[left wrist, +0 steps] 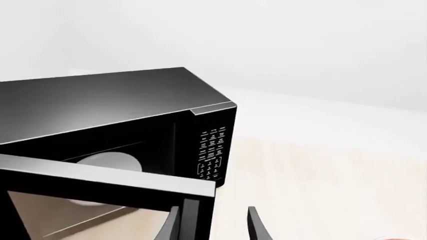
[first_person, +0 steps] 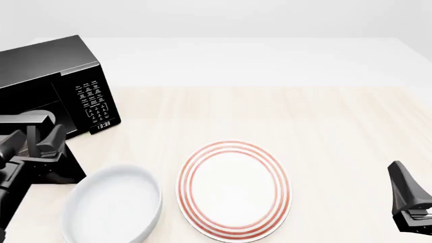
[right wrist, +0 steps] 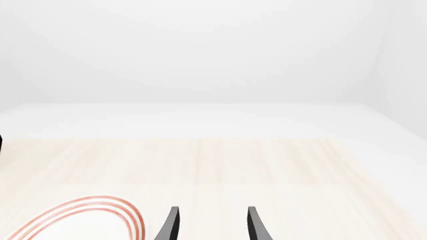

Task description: Open the microwave.

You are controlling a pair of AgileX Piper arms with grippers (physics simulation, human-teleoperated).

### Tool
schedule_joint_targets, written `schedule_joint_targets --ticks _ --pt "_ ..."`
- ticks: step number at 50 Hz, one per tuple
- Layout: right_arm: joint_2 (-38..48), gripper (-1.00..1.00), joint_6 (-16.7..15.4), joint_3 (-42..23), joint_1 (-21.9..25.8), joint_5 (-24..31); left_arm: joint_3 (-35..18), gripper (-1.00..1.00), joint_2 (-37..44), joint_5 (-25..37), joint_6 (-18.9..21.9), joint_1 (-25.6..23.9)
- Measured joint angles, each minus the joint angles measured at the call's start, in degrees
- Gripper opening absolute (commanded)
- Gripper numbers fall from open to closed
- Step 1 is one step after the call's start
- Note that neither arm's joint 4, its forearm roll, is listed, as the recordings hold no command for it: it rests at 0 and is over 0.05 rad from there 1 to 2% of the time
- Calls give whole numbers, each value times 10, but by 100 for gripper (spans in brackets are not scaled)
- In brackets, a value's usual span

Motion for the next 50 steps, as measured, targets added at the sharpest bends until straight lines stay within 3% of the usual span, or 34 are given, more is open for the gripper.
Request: schedule_joint_targets --ticks 26,50 --pt "0 100 0 0 0 0 0 100 -80 64 14 4" --pt "0 100 0 0 0 0 -7 100 -217 193 30 7"
